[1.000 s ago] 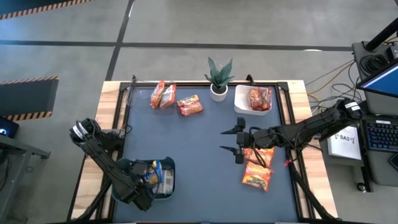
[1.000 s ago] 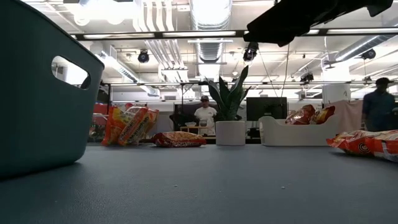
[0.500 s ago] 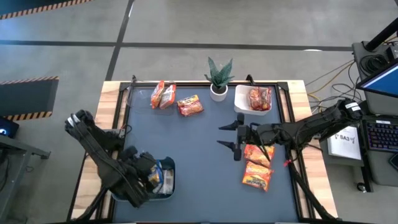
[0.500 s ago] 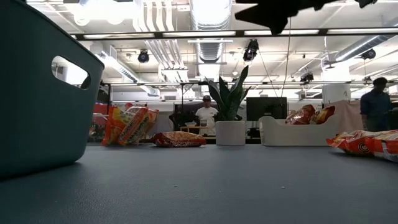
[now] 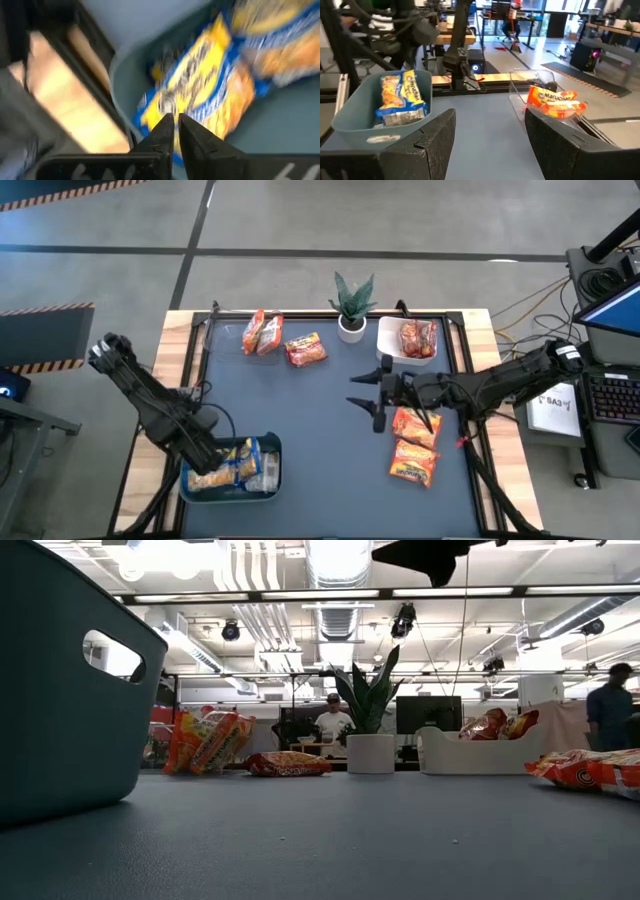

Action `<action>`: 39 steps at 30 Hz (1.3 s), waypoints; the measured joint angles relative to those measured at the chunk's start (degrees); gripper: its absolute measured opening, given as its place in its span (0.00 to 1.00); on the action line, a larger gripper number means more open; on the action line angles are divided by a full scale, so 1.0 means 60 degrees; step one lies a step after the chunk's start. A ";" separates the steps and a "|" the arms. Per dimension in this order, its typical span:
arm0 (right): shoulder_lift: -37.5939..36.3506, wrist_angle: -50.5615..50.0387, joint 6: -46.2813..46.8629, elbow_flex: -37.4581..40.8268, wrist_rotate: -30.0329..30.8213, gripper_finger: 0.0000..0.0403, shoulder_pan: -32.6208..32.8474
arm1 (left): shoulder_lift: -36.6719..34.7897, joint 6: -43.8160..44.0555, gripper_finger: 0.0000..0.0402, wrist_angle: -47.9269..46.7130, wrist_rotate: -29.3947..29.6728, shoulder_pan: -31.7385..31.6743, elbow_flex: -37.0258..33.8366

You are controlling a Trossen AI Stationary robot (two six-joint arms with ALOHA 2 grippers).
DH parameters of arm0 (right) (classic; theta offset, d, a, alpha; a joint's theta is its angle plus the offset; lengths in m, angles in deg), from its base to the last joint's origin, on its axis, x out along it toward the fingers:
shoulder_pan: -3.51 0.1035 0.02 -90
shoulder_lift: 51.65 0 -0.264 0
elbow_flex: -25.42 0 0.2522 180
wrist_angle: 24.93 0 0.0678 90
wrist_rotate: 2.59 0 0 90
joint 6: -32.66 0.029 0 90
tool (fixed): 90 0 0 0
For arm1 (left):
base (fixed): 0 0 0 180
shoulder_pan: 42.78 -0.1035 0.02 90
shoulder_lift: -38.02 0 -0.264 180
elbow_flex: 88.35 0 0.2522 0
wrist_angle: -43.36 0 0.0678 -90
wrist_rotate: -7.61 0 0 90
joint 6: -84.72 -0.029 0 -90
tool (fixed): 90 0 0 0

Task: Sort Maruchan noodles
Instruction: Put the blue noodle pack into the blue bin

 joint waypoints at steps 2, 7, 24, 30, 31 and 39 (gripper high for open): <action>0.0000 -0.0001 0.0110 0.0008 0.0006 0.56 -0.0100 | -0.0017 0.0039 0.06 0.0317 -0.0551 0.0037 -0.0244; 0.0000 0.0003 0.0113 0.0016 0.0005 0.56 -0.0298 | 0.0238 0.0030 0.19 0.0317 -0.0740 0.0027 -0.0702; 0.0004 -0.0025 0.0101 0.0023 0.0008 0.56 -0.0462 | 0.1215 -0.0212 0.37 0.0247 -0.1398 0.0233 -0.0992; 0.0004 -0.0055 0.0106 0.0024 0.0008 0.56 -0.0462 | 0.1334 -0.0207 0.28 0.0366 -0.1353 0.0244 -0.1034; 0.0004 -0.0074 0.0106 0.0026 0.0008 0.56 -0.0462 | 0.1334 -0.0211 0.26 0.0404 -0.1340 0.0244 -0.1034; 0.0004 -0.0156 0.0106 0.0030 0.0008 0.56 -0.0462 | 0.1334 -0.0266 0.03 0.0468 -0.0728 0.0248 -0.1034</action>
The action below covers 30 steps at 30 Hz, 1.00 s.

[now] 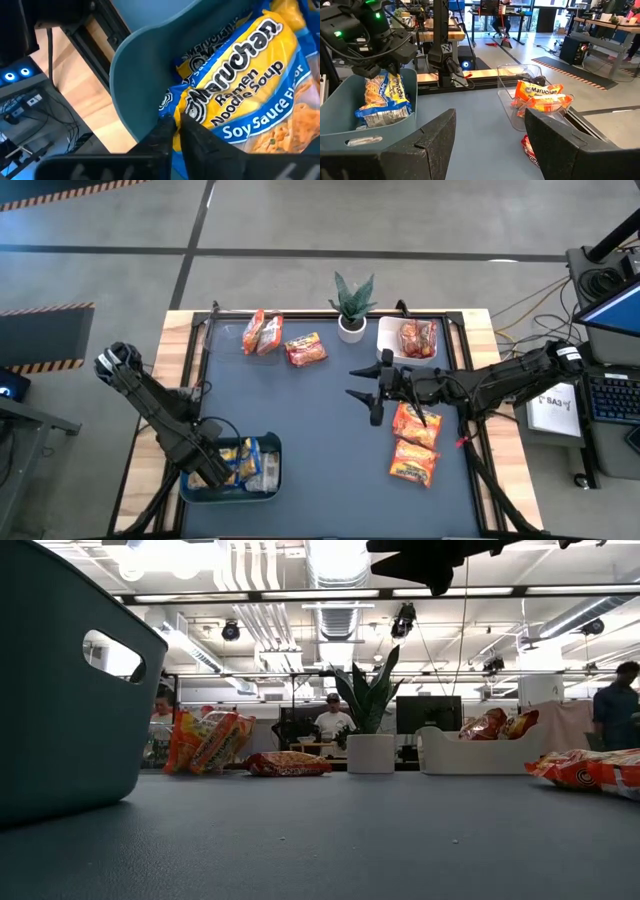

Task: Sort Maruchan noodles
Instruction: Put the blue noodle pack into the blue bin

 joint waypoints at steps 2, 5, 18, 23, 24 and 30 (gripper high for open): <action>0.0000 -0.0010 0.0000 0.0000 0.0000 0.56 0.0000 | -0.0014 -0.0072 0.01 0.0014 0.0104 0.0014 0.0006; 0.0000 -0.0073 0.0000 0.0000 0.0000 0.56 0.0000 | -0.0015 -0.0532 0.01 0.0005 0.0590 0.0081 0.0219; 0.0000 -0.0129 0.0040 0.0000 0.0000 0.56 0.0000 | -0.0113 -0.0579 0.00 0.0092 0.2574 0.0299 0.0499; 0.0000 -0.0129 0.0130 0.0000 0.0000 0.56 0.0000 | -0.0106 -0.0499 0.00 0.0632 0.1973 0.0295 -0.0259; 0.0000 -0.0129 0.0156 0.0000 0.0000 0.56 0.0000 | -0.0106 -0.0499 0.00 0.0745 0.1775 0.0295 -0.0326; 0.0000 -0.0129 0.0175 0.0000 0.0000 0.56 0.0000 | -0.0106 -0.0390 0.00 0.0845 0.1528 0.0299 -0.0419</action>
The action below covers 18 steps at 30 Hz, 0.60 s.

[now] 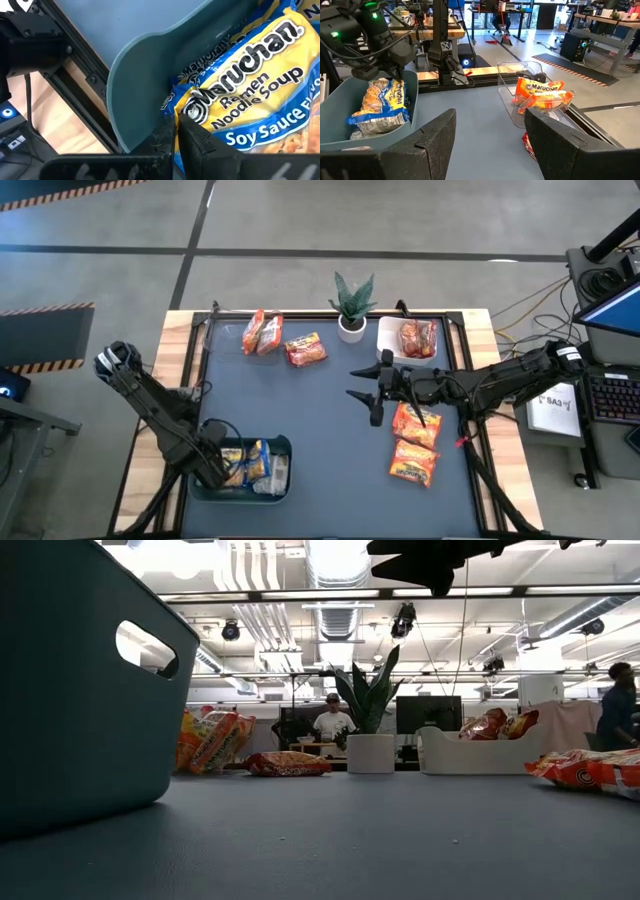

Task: Sort Maruchan noodles
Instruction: Put the blue noodle pack into the blue bin, then adjust the blue noodle pack in the blue bin

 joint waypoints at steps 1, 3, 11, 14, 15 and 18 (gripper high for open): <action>0.0000 0.0000 0.0004 0.0000 0.0000 0.56 0.0000 | 0.0000 -0.0004 0.00 -0.0025 0.0020 -0.0002 0.0000; 0.0000 0.0000 0.0007 0.0000 0.0000 0.56 0.0003 | 0.0000 -0.0011 0.01 -0.0096 0.0026 -0.0004 0.0000; 0.0000 0.0000 0.0008 0.0000 0.0000 0.56 0.0004 | 0.0000 -0.0115 0.18 -0.0351 0.0029 -0.0004 0.0144; 0.0000 0.0000 0.0007 0.0000 0.0000 0.56 0.0004 | 0.0000 -0.0139 0.28 -0.0662 0.0029 -0.0004 0.0406; 0.0000 0.0000 0.0007 0.0000 0.0000 0.56 0.0004 | 0.0000 -0.0232 0.31 -0.0800 0.0033 -0.0004 0.0548; 0.0000 0.0000 0.0002 0.0000 0.0000 0.56 0.0004 | -0.0004 -0.1015 0.37 -0.0739 0.0550 0.0007 0.1096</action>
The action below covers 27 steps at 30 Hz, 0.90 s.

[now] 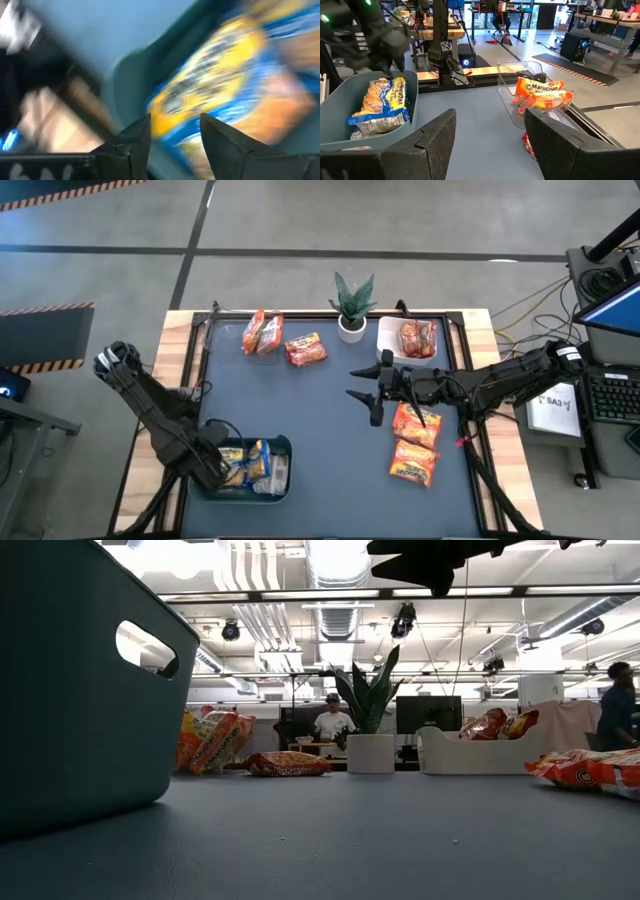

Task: Sort Maruchan noodles
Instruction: Adjust the blue noodle pack in the blue bin

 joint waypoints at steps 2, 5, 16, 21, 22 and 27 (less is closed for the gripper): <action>0.0000 0.0000 -0.0020 0.0000 0.0000 0.56 0.0000 | -0.0004 -0.0914 0.39 0.0624 0.1161 0.0029 0.0396; 0.0000 -0.0118 -0.0020 0.0000 -0.0002 0.56 0.0000 | -0.0004 -0.3071 0.40 0.2194 0.3123 0.0136 0.0755; 0.0004 -0.1130 0.0220 0.0004 -0.0044 0.56 0.0026 | 0.0662 -0.4836 0.33 0.4527 0.4802 0.0106 0.0692; 0.0004 -0.1173 0.0222 0.0004 -0.0086 0.56 0.0026 | 0.1620 -0.4155 0.35 0.4478 0.4439 0.0090 0.0881; 0.0004 -0.1180 0.0216 0.0004 -0.0085 0.56 0.0026 | 0.1795 -0.4154 0.36 0.4469 0.4409 0.0099 0.1022; 0.0004 -0.1177 0.0169 0.0004 -0.0091 0.56 0.0026 | 0.2664 -0.4103 0.42 0.3428 0.4405 0.0216 0.1994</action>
